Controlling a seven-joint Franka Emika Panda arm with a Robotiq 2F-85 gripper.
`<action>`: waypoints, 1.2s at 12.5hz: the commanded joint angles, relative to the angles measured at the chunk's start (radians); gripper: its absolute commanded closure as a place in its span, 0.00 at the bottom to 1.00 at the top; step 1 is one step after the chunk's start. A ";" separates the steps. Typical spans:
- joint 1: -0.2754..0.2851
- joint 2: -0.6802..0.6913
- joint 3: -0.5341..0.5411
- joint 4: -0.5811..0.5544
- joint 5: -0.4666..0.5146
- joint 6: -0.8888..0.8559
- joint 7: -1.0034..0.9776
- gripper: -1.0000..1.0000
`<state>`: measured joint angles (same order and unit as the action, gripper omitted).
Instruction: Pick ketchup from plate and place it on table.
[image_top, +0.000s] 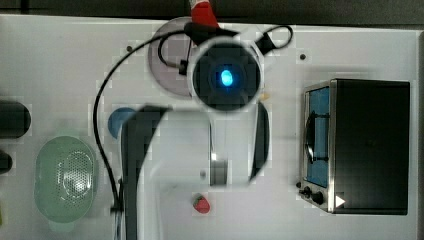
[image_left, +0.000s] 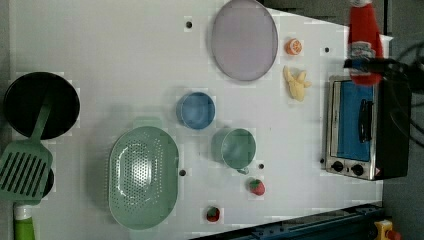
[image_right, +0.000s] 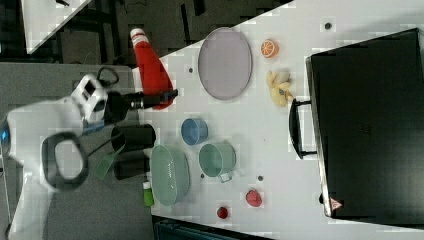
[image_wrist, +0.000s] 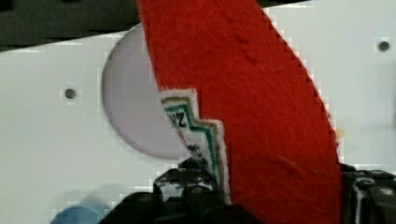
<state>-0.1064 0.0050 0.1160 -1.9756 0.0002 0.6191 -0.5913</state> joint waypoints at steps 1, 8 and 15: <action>-0.013 -0.034 -0.040 -0.196 0.000 -0.027 0.050 0.35; -0.011 0.005 -0.057 -0.453 0.000 0.213 0.171 0.35; -0.010 0.213 -0.056 -0.463 0.000 0.451 0.172 0.22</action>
<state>-0.1247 0.2561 0.0574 -2.4609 -0.0025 1.0244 -0.4626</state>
